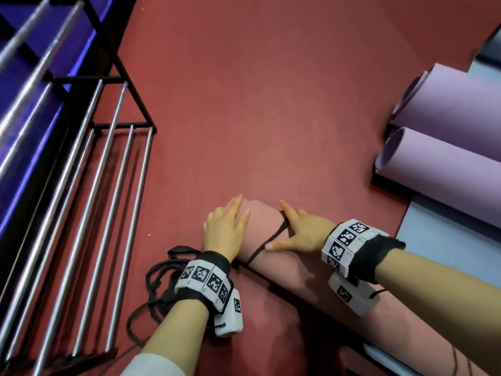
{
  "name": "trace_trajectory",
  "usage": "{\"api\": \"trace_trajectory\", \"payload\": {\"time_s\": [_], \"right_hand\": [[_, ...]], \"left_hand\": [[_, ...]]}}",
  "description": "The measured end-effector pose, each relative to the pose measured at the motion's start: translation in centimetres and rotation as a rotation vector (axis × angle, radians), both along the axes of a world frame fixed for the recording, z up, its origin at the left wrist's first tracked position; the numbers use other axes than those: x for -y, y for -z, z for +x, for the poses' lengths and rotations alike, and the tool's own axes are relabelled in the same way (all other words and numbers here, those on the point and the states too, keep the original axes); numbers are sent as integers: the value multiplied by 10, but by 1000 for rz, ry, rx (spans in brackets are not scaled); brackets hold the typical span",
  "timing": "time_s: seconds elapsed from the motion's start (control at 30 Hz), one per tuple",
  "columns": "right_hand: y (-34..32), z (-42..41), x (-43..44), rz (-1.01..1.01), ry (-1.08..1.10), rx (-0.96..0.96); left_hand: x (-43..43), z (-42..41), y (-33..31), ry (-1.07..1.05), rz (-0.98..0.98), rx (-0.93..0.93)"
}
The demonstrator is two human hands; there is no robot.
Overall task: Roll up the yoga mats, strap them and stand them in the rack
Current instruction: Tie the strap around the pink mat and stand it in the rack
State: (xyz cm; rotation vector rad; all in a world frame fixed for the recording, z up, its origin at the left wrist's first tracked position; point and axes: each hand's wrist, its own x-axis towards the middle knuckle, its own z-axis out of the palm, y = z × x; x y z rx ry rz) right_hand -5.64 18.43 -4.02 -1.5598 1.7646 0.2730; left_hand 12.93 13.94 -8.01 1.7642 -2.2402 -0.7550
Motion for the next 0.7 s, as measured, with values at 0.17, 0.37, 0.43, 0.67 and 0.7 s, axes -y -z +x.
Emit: {"api": "trace_trajectory", "payload": {"time_s": [0.17, 0.37, 0.43, 0.67, 0.7], "right_hand": [[8, -27, -27, 43, 21, 57], [12, -79, -45, 215, 246, 224], [12, -88, -46, 250, 245, 233], [8, -140, -58, 484, 277, 134], [5, -141, -60, 490, 266, 126]], "left_hand": [[-18, -12, 0, -144, -35, 85], [-90, -33, 13, -556, 661, -415], [-105, -50, 20, -527, 766, -544], [-122, -92, 23, -592, 1116, -947], [-126, -96, 19, -590, 1163, -972]]}}
